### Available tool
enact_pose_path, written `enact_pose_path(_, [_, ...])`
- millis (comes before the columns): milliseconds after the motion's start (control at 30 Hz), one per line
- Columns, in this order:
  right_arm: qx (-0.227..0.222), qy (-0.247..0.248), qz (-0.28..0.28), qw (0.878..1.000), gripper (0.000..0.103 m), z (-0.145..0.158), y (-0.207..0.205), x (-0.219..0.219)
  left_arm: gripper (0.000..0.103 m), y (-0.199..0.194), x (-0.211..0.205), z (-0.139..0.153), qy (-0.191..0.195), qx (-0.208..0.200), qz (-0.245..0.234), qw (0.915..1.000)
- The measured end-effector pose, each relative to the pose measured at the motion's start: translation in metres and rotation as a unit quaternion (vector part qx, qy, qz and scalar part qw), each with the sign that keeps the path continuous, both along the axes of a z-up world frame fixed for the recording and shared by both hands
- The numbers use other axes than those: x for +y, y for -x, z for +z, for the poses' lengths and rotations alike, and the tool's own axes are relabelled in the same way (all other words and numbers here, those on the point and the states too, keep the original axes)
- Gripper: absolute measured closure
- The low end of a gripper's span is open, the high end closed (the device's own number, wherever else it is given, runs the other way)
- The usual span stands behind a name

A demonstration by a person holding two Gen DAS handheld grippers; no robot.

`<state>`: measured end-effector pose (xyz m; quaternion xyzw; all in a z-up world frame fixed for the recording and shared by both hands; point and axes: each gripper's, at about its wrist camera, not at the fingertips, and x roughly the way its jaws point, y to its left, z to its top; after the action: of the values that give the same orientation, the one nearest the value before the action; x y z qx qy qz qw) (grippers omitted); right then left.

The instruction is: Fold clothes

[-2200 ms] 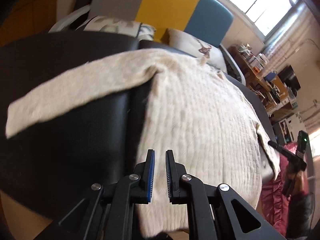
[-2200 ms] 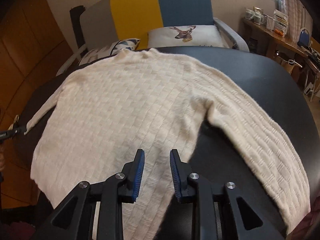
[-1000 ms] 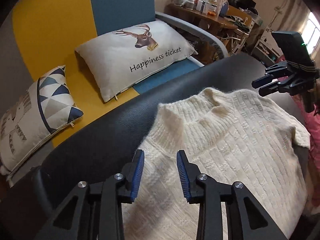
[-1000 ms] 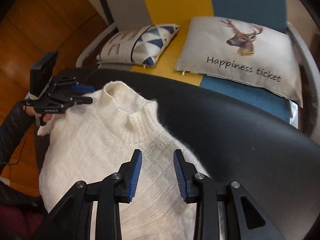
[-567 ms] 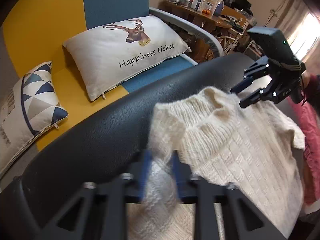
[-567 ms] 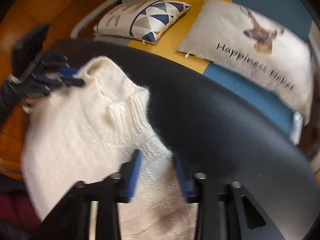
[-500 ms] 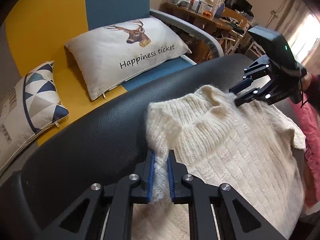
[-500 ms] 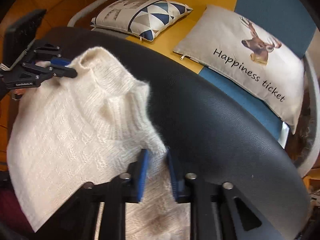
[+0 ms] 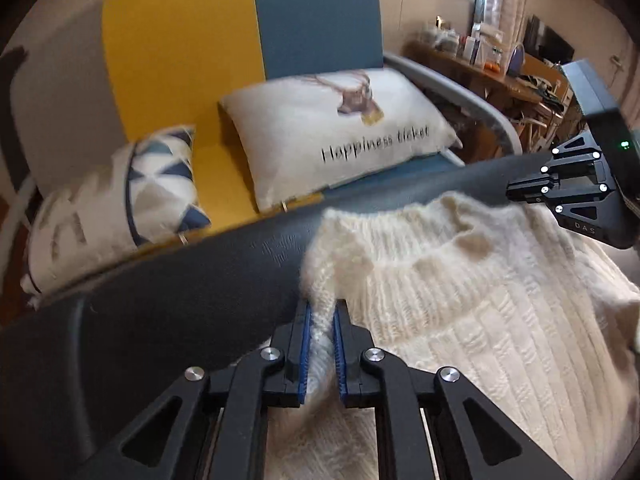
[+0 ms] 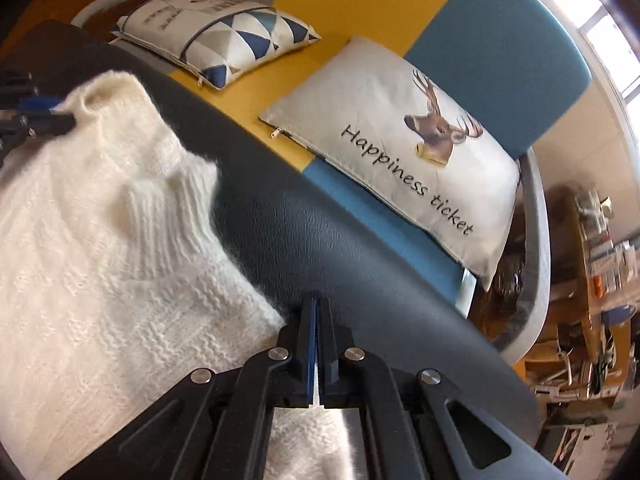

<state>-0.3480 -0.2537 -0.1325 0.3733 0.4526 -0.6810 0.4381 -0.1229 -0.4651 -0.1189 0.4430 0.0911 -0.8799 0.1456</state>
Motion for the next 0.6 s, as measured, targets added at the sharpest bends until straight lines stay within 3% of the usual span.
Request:
enact_pose_path(133, [0.000, 0.032, -0.037, 0.999, 0.099, 0.012, -0.002, 0.006, 0.086, -0.014, -0.010, 0.012, -0.071, 0.018, -0.004, 0.9973])
enact_pose_path(267, [-0.069, 0.089, -0.006, 0.994, 0.086, 0.038, -0.036, 0.004, 0.082, -0.053, -0.040, 0.042, -0.119, 0.056, 0.013, 0.9912])
enact_pose_path(400, [-0.145, 0.103, 0.046, 0.983, 0.085, 0.043, -0.085, -0.014, 0.076, -0.119, -0.078, 0.071, -0.090, 0.055, 0.039, 0.9936])
enact_pose_path(600, [-0.232, 0.092, 0.083, 0.965, 0.085, 0.037, -0.136, -0.065, 0.065, -0.188, -0.134, 0.053, -0.092, -0.008, 0.076, 0.9929])
